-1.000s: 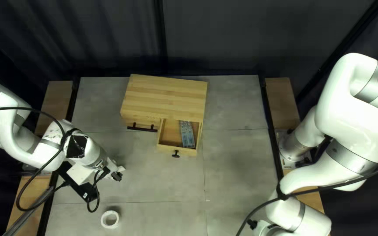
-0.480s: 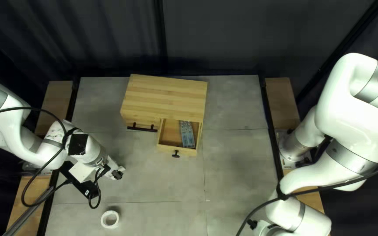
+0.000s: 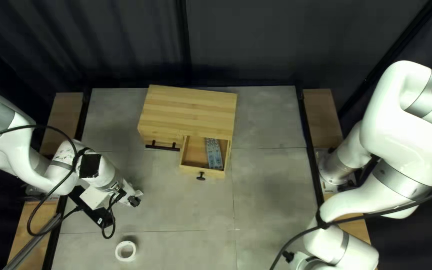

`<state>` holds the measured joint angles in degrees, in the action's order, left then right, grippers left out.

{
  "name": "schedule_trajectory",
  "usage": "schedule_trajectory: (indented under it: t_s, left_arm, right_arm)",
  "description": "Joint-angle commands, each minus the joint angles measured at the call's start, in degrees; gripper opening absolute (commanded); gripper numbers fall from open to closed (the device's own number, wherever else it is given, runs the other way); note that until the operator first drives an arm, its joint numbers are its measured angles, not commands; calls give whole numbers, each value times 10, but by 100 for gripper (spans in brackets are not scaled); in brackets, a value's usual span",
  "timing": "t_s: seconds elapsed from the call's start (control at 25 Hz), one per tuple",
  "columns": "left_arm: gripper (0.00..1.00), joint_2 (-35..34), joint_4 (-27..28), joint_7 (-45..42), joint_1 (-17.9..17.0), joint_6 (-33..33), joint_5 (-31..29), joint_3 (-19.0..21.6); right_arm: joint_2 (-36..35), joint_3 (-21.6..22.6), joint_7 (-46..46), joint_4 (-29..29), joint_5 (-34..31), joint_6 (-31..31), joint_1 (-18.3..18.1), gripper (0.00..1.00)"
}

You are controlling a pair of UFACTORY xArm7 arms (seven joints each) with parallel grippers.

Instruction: Open drawers and place objects into drawer and close

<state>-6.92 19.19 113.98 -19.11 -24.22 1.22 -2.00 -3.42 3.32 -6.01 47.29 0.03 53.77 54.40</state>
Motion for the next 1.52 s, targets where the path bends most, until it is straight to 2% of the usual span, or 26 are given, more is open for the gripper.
schedule_trajectory:
  t_s: [0.04,0.08,0.32,0.52,0.6,0.72,0.88,1.12,1.44,1.52]
  left_arm:
    - [81,5,0,0,-2,7,6,1]
    - [0,5,0,-1,-2,7,5,1]
    - [0,3,17,-14,-5,-12,8,5]
    - [0,-47,48,-44,4,-94,-8,10]
    - [0,-75,71,-64,11,-140,-18,14]
    - [0,-105,145,-110,25,-236,-32,24]
    - [0,-113,217,-147,39,-293,-32,22]
    - [0,-119,254,-171,52,-295,9,-3]
    - [0,-42,327,-176,59,-249,82,-31]
    - [0,-23,350,-167,61,-255,94,-39]
  right_arm:
    - [0,0,0,0,0,0,0,100]
    - [0,0,0,0,0,0,0,100]
    - [0,0,0,0,0,0,0,100]
    - [0,0,0,0,0,0,0,100]
    - [0,0,0,0,0,0,0,100]
    - [0,0,0,0,0,0,0,100]
    - [0,0,0,0,0,0,0,100]
    - [0,0,0,0,0,0,0,100]
    - [0,0,0,0,0,0,0,100]
    - [0,0,0,0,0,0,0,100]
